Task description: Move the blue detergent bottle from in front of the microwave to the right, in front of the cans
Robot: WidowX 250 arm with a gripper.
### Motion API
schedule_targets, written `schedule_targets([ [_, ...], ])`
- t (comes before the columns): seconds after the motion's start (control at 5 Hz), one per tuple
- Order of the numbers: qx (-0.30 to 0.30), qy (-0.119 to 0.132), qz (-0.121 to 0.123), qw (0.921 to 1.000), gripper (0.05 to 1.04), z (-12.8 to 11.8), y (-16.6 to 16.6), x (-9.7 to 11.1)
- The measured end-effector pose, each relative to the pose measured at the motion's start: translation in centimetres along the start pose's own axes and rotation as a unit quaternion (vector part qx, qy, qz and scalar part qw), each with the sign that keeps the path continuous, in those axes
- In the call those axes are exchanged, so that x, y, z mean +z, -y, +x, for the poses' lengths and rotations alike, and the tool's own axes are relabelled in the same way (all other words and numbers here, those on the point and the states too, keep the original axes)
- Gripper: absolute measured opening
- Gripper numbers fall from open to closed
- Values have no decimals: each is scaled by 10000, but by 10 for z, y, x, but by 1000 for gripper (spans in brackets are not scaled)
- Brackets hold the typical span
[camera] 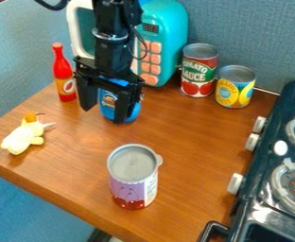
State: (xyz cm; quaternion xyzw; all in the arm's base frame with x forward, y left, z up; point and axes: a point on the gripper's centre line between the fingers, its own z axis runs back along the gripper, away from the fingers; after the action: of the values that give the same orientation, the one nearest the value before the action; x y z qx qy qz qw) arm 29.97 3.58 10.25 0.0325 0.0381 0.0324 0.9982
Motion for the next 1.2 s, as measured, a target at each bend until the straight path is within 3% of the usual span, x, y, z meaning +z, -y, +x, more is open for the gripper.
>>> schedule_targets([
  [0.2,-4,-130,-17,9999,1001,-1,1,-7],
  [0.6,-266,183,-234,9992,1001,17,5,14],
  [0.8,-229,402,-230,9987,1001,28,-4,30],
  [1.2,-219,464,-226,9984,1001,55,-30,38],
])
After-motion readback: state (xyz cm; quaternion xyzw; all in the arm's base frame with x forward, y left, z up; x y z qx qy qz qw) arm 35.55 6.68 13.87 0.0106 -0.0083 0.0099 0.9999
